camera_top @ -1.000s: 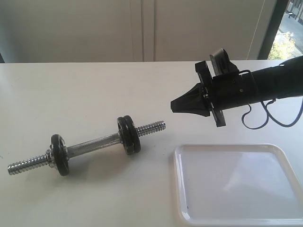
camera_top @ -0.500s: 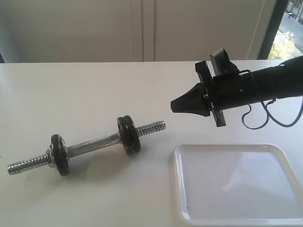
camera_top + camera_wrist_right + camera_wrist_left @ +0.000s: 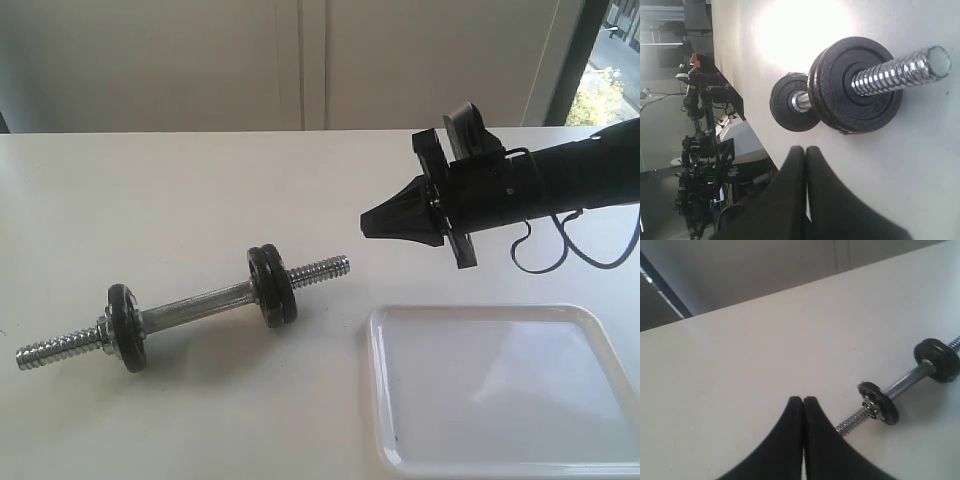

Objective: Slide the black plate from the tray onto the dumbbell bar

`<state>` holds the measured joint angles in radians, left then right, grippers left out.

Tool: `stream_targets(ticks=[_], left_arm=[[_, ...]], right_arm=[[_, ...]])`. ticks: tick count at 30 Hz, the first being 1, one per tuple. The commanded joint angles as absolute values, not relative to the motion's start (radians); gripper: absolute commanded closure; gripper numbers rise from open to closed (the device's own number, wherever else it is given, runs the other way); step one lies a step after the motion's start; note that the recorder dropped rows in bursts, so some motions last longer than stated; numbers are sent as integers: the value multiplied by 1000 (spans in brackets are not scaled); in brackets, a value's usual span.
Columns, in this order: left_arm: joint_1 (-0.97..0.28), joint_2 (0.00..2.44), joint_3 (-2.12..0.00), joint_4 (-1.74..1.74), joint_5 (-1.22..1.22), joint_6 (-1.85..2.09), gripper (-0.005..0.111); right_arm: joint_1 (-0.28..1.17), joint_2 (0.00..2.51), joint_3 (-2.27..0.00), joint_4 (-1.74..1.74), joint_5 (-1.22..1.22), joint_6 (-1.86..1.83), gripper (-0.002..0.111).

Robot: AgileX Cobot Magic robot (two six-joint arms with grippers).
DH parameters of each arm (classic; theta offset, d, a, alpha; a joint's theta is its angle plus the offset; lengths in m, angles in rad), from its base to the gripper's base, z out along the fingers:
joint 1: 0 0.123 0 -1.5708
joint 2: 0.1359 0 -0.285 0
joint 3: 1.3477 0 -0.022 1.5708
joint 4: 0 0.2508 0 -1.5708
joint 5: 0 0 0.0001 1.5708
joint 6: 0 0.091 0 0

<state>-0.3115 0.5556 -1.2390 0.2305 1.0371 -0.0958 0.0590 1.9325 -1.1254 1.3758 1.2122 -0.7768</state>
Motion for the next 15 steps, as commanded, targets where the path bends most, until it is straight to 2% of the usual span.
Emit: stream_targets(ticks=[1,9,15], left_arm=[[-245,452,-1234,233,1041,-105,107],[-190,260,-1234,237,1041,-105,107],[-186,217,-1234,240,1041,-105,107]], right_arm=[[50,1923,-1131,1378,1221,-779,108],[50,1923,-1131,1378,1221,-779,108],[50,1923,-1131,1378,1221,-779,108]])
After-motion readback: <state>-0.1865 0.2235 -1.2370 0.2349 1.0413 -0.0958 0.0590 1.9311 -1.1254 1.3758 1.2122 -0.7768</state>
